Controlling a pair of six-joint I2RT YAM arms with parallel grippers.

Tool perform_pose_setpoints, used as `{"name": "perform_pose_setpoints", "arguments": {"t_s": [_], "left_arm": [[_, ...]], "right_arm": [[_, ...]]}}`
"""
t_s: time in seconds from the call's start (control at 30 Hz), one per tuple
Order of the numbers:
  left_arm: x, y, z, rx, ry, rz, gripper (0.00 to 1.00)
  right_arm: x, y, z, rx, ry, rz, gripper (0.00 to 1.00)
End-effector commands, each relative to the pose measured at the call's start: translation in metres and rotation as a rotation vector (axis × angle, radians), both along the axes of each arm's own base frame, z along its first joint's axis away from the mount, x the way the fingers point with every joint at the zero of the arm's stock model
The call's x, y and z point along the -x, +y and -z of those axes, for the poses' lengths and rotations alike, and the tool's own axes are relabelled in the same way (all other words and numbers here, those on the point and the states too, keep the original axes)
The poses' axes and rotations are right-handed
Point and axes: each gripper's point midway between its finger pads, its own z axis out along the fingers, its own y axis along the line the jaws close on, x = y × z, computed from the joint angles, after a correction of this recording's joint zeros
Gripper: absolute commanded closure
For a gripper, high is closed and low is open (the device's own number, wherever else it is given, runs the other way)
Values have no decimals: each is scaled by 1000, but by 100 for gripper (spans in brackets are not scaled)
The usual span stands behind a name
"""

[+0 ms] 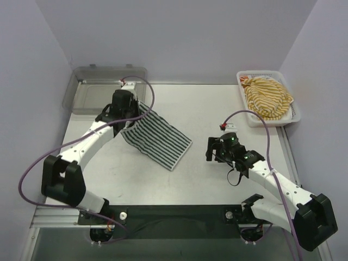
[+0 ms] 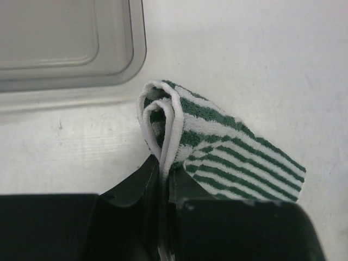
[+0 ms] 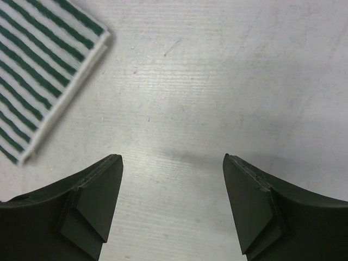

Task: Fold and stack the towels
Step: Neatly place the folded towel into the bin

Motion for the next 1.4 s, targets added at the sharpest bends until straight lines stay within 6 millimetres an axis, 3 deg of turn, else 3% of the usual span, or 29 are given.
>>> {"name": "perform_pose_setpoints", "arguments": {"t_s": [0.0,0.03,0.07,0.1,0.13,0.17,0.2,0.23,0.27,0.3,0.33,0.4,0.43,0.47,0.53,0.67,0.8,1.07,1.13,1.17,1.37], "left_arm": [[-44,5,-35,-68,-67,22,100],[-52,5,-37,-80,-67,25,100],[-62,2,-28,-91,-36,32,100],[-77,2,-48,-79,-74,26,100],[-85,1,-53,-78,-80,28,100],[-93,-2,-40,-82,-44,43,100],[-100,-3,-41,-82,-42,44,100],[-114,-3,-64,-71,-87,37,100],[-122,-5,-52,-75,-60,44,100],[-130,-7,-57,-68,-71,45,100],[-140,-8,-76,-50,-110,42,100],[-155,-13,-70,-30,-91,46,100],[-164,-15,-93,2,-135,31,100],[-171,-13,-82,3,-108,20,100],[-182,-11,-89,17,-121,5,100],[-204,18,-105,7,-147,-71,100],[-217,69,-108,18,-155,-144,100],[-234,125,-97,-44,-166,-143,100],[-238,125,-102,-39,-184,-113,100],[-242,151,-95,-39,-175,-146,100],[-250,190,-74,-91,-155,-173,100]], "right_arm": [[-9,-8,-2,47,-44,15,25],[-11,-10,-2,56,-50,21,25],[-10,-10,1,65,-43,15,25],[-11,-10,2,68,-44,15,25],[-13,-11,2,71,-47,16,25],[-13,-11,5,79,-39,13,25],[-13,-10,6,80,-37,13,25],[-15,-11,6,82,-37,16,25],[-14,-10,10,86,-26,12,25],[-15,-10,10,86,-25,11,25],[-16,-10,11,89,-23,12,25],[-16,-10,15,96,-10,11,25],[-16,-10,15,98,-7,11,25],[-16,-9,18,102,3,7,25],[-17,-9,19,109,10,7,25],[-18,-9,24,118,30,6,25],[-19,-7,25,117,33,5,26],[-21,-4,26,120,59,-6,26],[-20,-2,25,119,73,-13,26],[-20,-2,26,122,81,-16,26],[-23,3,27,128,114,-30,26]]}}
